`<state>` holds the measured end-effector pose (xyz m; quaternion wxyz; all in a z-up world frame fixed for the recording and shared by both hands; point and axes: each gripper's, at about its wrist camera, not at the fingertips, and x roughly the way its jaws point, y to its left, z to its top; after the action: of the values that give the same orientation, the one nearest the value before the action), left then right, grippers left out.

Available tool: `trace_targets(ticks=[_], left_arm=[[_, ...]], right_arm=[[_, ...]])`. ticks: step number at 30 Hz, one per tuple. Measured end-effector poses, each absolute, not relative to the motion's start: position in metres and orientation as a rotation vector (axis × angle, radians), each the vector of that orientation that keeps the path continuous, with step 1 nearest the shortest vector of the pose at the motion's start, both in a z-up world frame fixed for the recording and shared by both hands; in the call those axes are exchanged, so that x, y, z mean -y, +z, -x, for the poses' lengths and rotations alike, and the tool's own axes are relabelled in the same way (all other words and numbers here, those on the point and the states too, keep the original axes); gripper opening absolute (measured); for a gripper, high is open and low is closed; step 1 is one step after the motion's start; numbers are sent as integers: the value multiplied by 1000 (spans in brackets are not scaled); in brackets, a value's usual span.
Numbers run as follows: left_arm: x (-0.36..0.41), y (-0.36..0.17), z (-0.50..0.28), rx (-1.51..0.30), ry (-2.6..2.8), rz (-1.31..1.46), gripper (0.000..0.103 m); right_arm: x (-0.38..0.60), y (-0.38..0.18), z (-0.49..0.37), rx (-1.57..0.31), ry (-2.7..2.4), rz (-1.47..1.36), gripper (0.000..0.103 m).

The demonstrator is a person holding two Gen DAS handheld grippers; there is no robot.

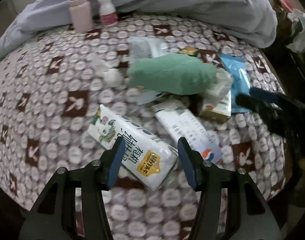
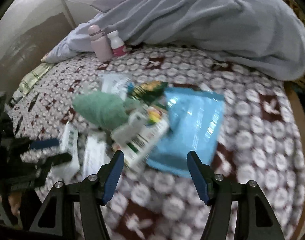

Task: Collect trash
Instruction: 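Grasp the cow-print milk carton with the left tool while the right tool grasps the green-labelled white bag, then carry the milk carton and white bag toward the white bucket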

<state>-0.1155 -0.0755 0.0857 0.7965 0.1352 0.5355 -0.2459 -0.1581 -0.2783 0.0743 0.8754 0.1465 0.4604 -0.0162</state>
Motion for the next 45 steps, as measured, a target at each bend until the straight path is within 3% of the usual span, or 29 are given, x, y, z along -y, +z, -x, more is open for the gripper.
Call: trace_targets(ticks=[4, 5, 6, 7, 8, 10, 17, 23, 24, 25, 27, 37, 38, 39, 45], left_arm=[[55, 89, 112, -1173, -502, -219, 54], [51, 90, 111, -1185, -508, -183, 54], [49, 90, 111, -1192, -514, -163, 54], [47, 91, 111, -1200, -523, -134, 54], [45, 92, 111, -1204, -527, -108, 54], [42, 93, 112, -1202, -516, -70, 54], [30, 82, 107, -1182, -402, 56, 54], [38, 61, 102, -1221, -373, 109, 56], [41, 59, 102, -1223, -375, 108, 56], [43, 57, 102, -1221, -377, 106, 56], [50, 55, 101, -1206, -359, 93, 59], [59, 39, 94, -1197, -335, 18, 63], [56, 40, 95, -1202, -343, 27, 62], [52, 41, 97, -1204, -351, 37, 62], [46, 67, 116, -1166, -395, 32, 61]], right_arm=[[279, 65, 131, -962, 20, -393, 61], [278, 61, 124, -963, 40, -415, 56], [276, 59, 121, -960, 54, -428, 39], [275, 58, 121, -954, 49, -429, 31], [274, 59, 123, -944, 38, -424, 29], [273, 64, 135, -921, 38, -408, 15], [288, 79, 192, -916, 25, -394, 15], [300, 65, 228, -1023, -44, -383, 15], [300, 64, 231, -1033, -74, -359, 25], [301, 63, 234, -1031, -99, -335, 47], [302, 65, 238, -999, -119, -301, 70], [274, 49, 206, -1025, -124, -53, 70], [272, 47, 206, -1025, -126, -41, 67], [271, 46, 206, -1020, -126, -32, 47], [278, 63, 228, -957, -104, -74, 41]])
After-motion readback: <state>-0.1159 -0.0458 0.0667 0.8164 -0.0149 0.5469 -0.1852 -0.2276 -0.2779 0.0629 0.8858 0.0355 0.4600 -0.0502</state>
